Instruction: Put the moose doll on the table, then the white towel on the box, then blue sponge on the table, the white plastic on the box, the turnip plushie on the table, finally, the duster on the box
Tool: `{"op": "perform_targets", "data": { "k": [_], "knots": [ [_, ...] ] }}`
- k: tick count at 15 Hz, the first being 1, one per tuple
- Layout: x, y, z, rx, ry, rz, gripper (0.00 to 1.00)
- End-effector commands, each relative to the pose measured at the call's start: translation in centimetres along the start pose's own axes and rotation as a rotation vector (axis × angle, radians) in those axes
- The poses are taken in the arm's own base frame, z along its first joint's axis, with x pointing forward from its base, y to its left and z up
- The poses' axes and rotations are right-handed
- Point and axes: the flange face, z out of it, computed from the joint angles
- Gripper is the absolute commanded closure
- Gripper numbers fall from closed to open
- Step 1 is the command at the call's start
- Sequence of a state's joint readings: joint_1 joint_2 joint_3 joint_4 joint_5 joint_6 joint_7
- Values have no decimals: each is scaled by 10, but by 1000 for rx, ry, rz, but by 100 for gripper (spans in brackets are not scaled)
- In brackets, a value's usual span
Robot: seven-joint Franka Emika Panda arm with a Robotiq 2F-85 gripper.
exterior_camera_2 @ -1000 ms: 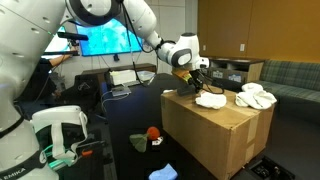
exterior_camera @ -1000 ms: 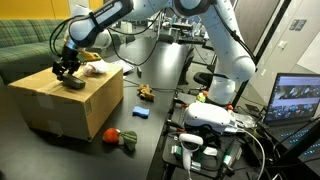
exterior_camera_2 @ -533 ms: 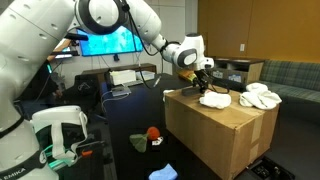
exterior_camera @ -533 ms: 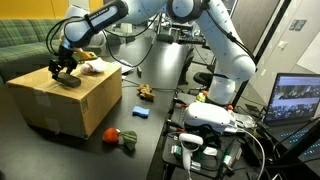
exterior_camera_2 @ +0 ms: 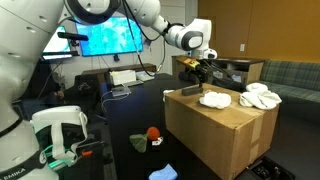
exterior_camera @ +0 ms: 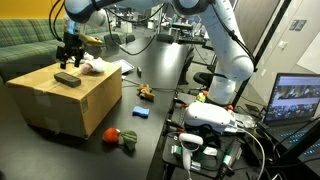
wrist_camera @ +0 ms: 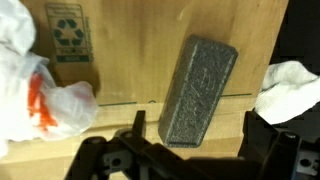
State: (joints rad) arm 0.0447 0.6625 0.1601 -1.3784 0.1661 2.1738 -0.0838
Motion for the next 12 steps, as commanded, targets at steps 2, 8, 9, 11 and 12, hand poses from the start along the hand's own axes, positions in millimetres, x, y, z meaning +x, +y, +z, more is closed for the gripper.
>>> {"op": "perform_targets", "data": {
  "k": [2,8,9,11,12],
  "knots": [
    [-39,32,-76,55,-160,-15,0],
    [-110,112,-149,118,-262,110,0],
    [-123,127,-156,123,-266,129,0],
    [-148,159,-168,132,-274,162,0],
    [-163,165,-172,136,-277,174,0]
  ]
}}
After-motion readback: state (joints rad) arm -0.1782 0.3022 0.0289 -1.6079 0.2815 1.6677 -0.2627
